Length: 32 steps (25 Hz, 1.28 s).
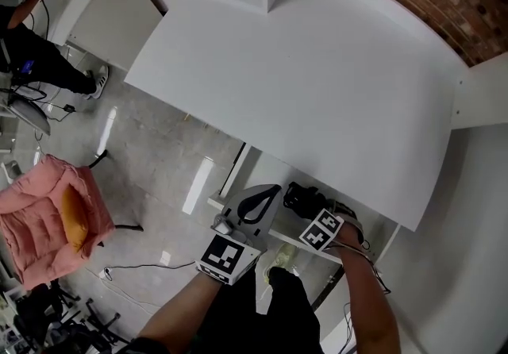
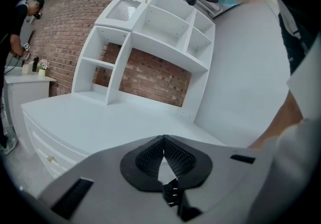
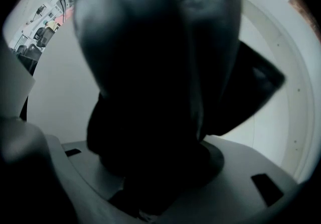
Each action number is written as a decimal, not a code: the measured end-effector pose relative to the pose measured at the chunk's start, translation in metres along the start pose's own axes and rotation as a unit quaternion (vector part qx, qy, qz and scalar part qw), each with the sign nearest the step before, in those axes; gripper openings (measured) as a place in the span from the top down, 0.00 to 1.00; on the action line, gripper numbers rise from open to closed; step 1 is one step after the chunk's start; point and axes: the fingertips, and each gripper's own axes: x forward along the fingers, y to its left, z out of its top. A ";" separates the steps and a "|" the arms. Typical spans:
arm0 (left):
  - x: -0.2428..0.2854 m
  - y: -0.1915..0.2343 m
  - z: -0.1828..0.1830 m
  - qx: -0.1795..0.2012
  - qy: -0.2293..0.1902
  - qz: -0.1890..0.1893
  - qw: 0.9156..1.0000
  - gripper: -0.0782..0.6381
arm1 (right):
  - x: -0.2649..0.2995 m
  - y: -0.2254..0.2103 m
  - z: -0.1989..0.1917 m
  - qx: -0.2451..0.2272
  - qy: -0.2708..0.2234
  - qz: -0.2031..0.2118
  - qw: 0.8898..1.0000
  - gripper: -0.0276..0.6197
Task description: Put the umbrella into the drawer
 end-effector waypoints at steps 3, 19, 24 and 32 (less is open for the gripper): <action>-0.001 -0.001 0.003 0.002 0.001 -0.001 1.000 0.88 | -0.001 -0.004 -0.001 -0.003 0.004 -0.024 1.000 0.60; -0.017 -0.020 0.019 0.012 -0.001 -0.002 1.000 0.88 | -0.035 0.005 -0.004 0.006 -0.012 -0.044 0.999 0.60; -0.021 -0.031 0.022 0.013 -0.002 -0.008 1.000 0.88 | -0.051 0.010 -0.003 0.011 -0.027 -0.040 0.999 0.62; -0.024 -0.041 0.022 0.018 0.007 -0.003 1.000 0.88 | -0.095 0.006 0.002 0.040 -0.078 -0.060 0.994 0.79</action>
